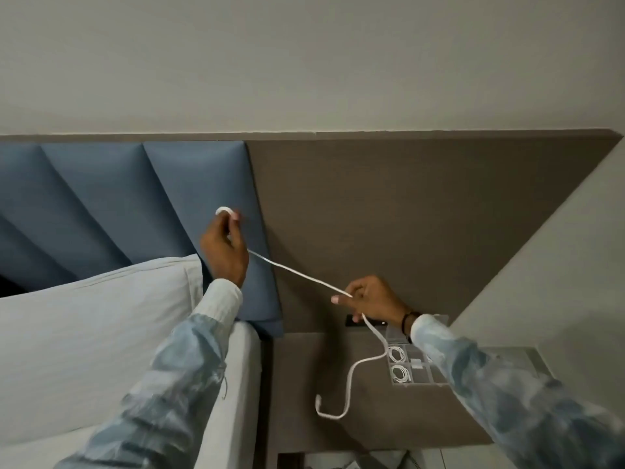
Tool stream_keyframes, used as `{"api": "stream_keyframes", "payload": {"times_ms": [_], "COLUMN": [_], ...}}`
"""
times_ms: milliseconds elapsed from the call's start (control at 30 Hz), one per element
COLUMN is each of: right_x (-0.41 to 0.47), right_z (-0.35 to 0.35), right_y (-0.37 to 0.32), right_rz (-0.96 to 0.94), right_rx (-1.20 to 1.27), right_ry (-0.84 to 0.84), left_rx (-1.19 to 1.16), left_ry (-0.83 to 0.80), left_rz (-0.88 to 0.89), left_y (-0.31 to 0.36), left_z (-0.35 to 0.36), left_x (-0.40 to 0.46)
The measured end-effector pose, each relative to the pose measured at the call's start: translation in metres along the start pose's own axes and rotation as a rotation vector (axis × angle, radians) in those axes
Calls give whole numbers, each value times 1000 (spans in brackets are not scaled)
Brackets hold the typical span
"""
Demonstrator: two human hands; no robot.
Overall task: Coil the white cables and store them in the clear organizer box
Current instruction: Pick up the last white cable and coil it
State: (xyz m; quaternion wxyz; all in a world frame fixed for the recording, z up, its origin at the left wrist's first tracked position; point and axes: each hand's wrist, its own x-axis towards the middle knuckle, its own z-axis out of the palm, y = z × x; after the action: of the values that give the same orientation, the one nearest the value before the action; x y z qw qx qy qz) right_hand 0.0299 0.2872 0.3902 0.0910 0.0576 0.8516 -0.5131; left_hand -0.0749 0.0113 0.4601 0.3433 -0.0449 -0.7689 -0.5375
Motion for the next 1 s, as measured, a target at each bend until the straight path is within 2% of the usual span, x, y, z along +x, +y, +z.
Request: {"api": "stream_keyframes", "payload": {"times_ms": [67,133,233,300,333,400,467,533,600,667,700,733,800,833,900,967,1000], "right_x": [4,11,17,20,23,29,33,30,22,9,4,-1,-4,-3,3,10,14], "right_z": [-11,-28,-55,-65,-67,-69,-64,-49,-22,10,23,33,38,35,23,7,-1], "right_y": [-14,-26,-38,-38,-38,-34,-29,-25,-25,-29,-34,-40,-56,-64,-80,-92,-94], "right_rz": [35,33,-3,-71,-103,-146,-181,-211,-270,-358,-391,-412,-451,-475,-530,-580,-590], "right_rx": [159,238,212,122,63,-57,-158,-229,-318,-380,-410,-438,-461,-450,-438,-504,-554], "right_ry": [7,46,94,85,98,180,247,212,122,27,-6,-26,-53,-59,-43,15,53], "left_rx": [282,426,541,523,451,145,-309,-826,-1222,-1407,-1327,-1099,-462,-206,116,160,122], "left_ry": [-316,-563,-832,-1076,-1195,-1299,-1319,-1225,-889,-520,-352,-216,-117,-161,-392,-643,-748], "left_rz": [267,399,558,474,348,-71,-514,-793,-901,-869,-804,-695,-397,-249,23,138,108], "left_y": [-22,-40,-60,-55,-49,-30,0,28,46,49,47,42,16,2,-18,-24,-20], "left_z": [-14,-26,-41,-45,-45,-44,-43,-43,-37,-23,-15,-9,-5,-6,-11,-13,-13], "left_x": [-6,-17,-43,-60,-69,-84,-89,-78,-52,-22,-12,-9,-16,-26,-48,-69,-79]}}
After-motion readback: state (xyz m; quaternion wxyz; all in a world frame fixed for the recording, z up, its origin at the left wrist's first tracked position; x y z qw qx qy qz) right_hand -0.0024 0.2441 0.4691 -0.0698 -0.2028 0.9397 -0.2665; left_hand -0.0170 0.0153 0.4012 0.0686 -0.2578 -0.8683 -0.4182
